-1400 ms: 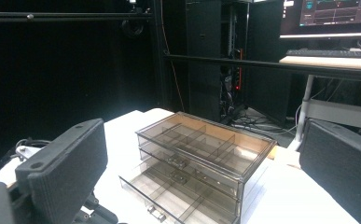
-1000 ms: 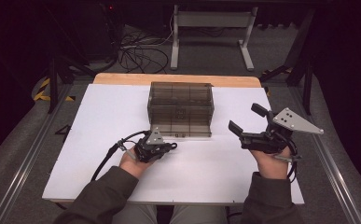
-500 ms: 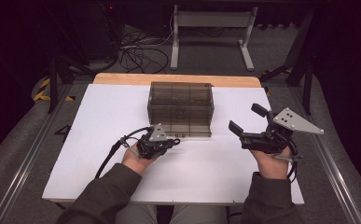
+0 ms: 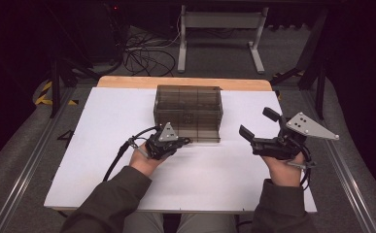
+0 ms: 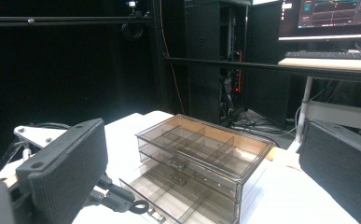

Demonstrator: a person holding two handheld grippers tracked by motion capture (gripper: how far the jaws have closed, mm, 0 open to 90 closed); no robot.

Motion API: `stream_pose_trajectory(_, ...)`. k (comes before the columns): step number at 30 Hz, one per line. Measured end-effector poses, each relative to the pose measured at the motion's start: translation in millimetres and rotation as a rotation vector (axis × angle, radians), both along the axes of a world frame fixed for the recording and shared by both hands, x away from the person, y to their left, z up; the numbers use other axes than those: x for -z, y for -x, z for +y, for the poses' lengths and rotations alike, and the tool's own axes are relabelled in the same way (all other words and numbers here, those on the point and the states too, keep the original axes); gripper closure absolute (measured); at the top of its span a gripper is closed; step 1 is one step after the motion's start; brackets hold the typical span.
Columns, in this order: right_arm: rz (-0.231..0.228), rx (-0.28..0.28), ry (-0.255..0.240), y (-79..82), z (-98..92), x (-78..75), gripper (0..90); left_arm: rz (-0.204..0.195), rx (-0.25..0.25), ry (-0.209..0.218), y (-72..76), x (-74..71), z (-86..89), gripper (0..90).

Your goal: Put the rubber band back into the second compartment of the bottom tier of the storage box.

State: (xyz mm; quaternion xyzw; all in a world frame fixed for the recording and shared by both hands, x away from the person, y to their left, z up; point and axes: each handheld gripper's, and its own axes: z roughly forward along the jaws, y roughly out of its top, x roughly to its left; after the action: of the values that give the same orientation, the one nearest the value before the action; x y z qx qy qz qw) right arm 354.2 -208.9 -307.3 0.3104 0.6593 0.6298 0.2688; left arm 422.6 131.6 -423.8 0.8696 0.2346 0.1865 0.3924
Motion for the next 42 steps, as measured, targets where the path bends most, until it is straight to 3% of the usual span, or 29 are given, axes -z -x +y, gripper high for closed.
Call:
stream_pose_trajectory(11,-0.008,0.004,-0.014,2.4,-4.4,-2.0,1.6,-0.02,-0.021,-0.003,-12.2,-3.4,-6.1,83.3)
stream_pose_trajectory(29,-0.013,-0.002,-0.031,3.1,-7.2,-2.5,1.7,-0.035,-0.068,0.003,-28.4,4.6,-11.7,83.2)
stream_pose_trajectory(42,-0.012,-0.004,-0.041,3.1,-8.6,-2.4,1.8,-0.041,-0.069,-0.013,-37.3,7.8,-21.2,83.1)
